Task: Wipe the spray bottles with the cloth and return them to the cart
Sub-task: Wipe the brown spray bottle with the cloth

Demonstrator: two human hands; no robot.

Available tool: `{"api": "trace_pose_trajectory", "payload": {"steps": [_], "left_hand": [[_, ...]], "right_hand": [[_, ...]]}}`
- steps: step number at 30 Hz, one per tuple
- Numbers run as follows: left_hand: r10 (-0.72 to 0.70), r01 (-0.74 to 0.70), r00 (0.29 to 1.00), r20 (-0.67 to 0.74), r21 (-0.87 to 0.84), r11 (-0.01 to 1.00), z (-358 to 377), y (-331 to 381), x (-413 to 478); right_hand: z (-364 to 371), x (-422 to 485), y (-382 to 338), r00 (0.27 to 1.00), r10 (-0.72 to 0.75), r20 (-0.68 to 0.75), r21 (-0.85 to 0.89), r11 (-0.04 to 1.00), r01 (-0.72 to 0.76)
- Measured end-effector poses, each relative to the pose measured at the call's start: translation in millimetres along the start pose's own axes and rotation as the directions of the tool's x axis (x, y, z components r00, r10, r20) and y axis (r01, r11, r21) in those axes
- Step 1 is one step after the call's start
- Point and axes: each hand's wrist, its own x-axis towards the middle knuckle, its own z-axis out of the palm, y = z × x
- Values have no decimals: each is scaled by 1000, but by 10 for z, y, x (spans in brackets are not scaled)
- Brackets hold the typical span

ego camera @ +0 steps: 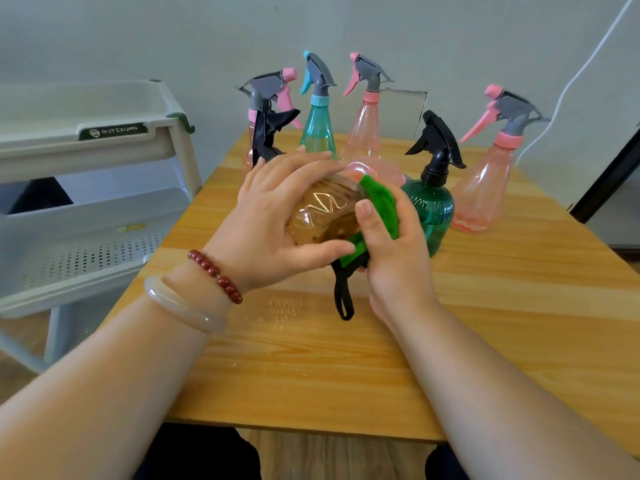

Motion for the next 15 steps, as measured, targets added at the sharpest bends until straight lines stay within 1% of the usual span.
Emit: {"api": "trace_pose_trajectory", "payload": {"steps": [2,4,7,9,11,13,15], "left_hand": [[18,-24,997,70,82,996,-32,-31,28],[-3,-22,987,159,155,988,-60,-60,43],[-10,-36,974,226,198,980,-74,-104,28],[-18,-11,980,197,145,989,-47,-125,-11],[-70,58,987,147,80,995,3,-113,-67],[-115,103,986,119,101,989,68,-108,-127],[-148,130,983,110,153,980,132,-106,-169]], "right_hand": [[-15,17,7,1000,19,-1,3,1000,-19],[-33,40,24,999,44,-15,-24,999,-44],[-34,67,46,996,91,-5,-66,994,-91],[-15,72,62,995,102,23,-128,987,-98],[-2,79,83,991,123,50,-167,979,-113],[-25,83,100,987,153,51,-232,963,-137],[-58,81,55,990,135,40,-360,926,-111]]}}
